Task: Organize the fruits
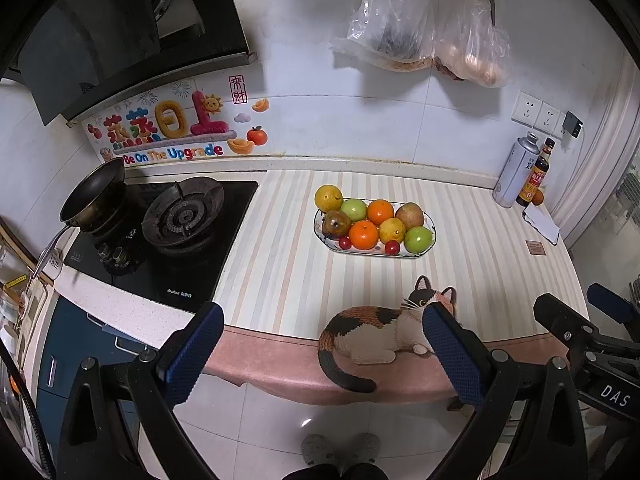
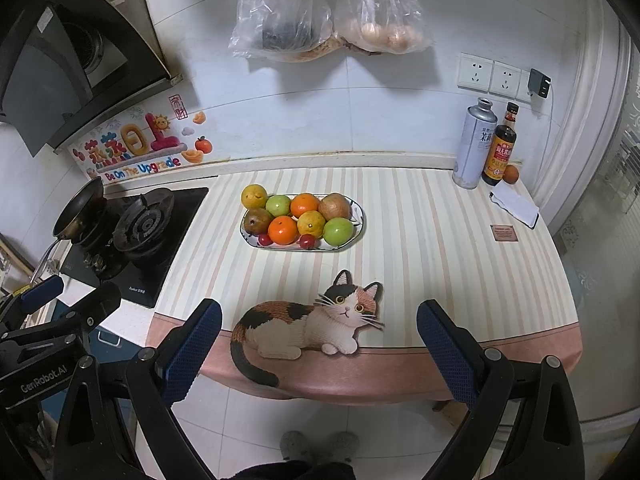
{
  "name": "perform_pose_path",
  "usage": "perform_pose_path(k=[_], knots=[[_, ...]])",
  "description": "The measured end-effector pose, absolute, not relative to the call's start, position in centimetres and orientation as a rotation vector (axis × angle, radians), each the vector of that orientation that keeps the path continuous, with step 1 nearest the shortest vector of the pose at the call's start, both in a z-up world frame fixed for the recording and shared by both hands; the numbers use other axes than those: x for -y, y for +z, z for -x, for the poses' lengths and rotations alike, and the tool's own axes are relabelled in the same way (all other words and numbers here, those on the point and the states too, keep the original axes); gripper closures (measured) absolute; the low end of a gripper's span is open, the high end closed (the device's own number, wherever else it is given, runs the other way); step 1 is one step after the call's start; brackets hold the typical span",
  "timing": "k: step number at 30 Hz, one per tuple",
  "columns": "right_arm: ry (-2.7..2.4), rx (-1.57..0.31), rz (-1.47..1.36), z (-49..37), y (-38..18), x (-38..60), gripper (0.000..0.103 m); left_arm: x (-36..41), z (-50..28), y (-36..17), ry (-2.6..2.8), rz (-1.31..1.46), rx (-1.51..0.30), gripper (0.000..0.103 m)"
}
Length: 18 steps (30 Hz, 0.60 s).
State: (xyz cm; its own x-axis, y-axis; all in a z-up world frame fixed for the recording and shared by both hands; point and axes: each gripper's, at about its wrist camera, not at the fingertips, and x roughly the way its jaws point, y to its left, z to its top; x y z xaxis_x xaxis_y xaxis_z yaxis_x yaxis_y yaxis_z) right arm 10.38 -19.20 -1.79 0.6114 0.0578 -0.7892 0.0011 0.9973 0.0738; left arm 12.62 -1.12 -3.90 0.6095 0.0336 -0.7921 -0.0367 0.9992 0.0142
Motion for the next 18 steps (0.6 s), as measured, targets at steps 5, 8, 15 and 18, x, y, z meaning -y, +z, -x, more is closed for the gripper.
perform_pose_path(k=[5,8,15,18], knots=[[0.033,-0.915,-0.072,-10.34,-1.77,19.06,0.003,1.24,-12.49,-3.84,0.043,0.004,-0.914,0.001],[0.033,-0.914,-0.071,-10.31,-1.75,19.07,0.003,1.16,-12.49,-3.87,0.043,0.004,-0.914,0.001],[0.032,-0.914,-0.072,-10.29,-1.76,19.02,0.003,1.26,-12.26,-3.82,0.043,0.007,-0.92,0.001],[0.032,-0.916,-0.072,-10.33,-1.8,19.0,0.003,1.32,-11.91,-3.71,0.042,0.006,-0.921,0.001]])
